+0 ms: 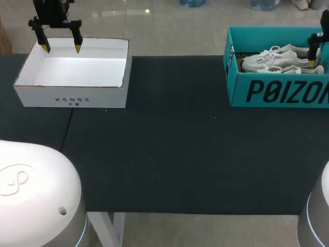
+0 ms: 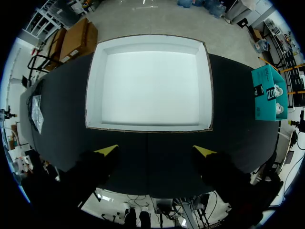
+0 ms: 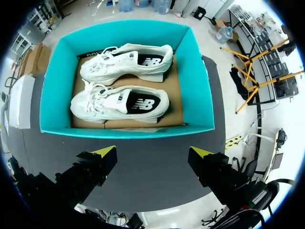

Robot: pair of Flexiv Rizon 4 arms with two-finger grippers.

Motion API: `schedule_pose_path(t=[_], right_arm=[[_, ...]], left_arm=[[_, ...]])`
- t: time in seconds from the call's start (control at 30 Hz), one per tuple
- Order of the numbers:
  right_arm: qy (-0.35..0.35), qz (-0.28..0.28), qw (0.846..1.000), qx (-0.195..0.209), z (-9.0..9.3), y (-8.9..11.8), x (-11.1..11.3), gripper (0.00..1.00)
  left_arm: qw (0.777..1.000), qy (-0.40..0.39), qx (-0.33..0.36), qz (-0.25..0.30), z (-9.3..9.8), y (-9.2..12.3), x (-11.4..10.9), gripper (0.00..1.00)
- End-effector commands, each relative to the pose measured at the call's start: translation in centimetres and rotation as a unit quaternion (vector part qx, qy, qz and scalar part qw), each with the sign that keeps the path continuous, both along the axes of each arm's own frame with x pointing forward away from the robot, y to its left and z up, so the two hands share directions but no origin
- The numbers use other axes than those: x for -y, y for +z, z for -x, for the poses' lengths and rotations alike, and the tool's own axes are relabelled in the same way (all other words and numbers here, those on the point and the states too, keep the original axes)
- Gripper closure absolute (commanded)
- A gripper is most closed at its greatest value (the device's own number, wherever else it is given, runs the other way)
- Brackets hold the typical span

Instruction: Take the shoe out of the shoebox, open the shoe tongue, remove and reinsert the insole, then place the shoe into the shoebox

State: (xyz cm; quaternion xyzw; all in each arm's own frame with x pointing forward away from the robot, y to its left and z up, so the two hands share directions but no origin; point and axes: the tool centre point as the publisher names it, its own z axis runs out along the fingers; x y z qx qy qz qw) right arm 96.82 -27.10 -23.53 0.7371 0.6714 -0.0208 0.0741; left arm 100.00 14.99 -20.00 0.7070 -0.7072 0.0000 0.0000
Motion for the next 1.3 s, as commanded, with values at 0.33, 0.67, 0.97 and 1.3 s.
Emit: schedule_pose_path(t=[0.33, 0.67, 0.97, 1.3], right_arm=[[0.023, -0.037, 0.999, -0.016, -4.1, -3.1, 2.5, 0.00], [0.030, -0.045, 0.998, -0.023, -5.0, -5.1, 2.5, 0.00], [0.016, -0.051, 0.998, -0.022, -4.9, -6.9, 3.3, 0.00], [0.016, -0.055, 0.998, -0.021, -5.9, -8.4, 3.4, 0.00]], left_arm=[[1.000, 0.000, 0.000, 0.000, 0.0, 0.0, 0.0, 0.00], [1.000, 0.000, 0.000, 0.000, 0.0, 0.0, 0.0, 0.00], [1.000, 0.000, 0.000, 0.000, 0.0, 0.0, 0.0, 0.00], [1.000, 0.000, 0.000, 0.000, 0.0, 0.0, 0.0, 0.00]])
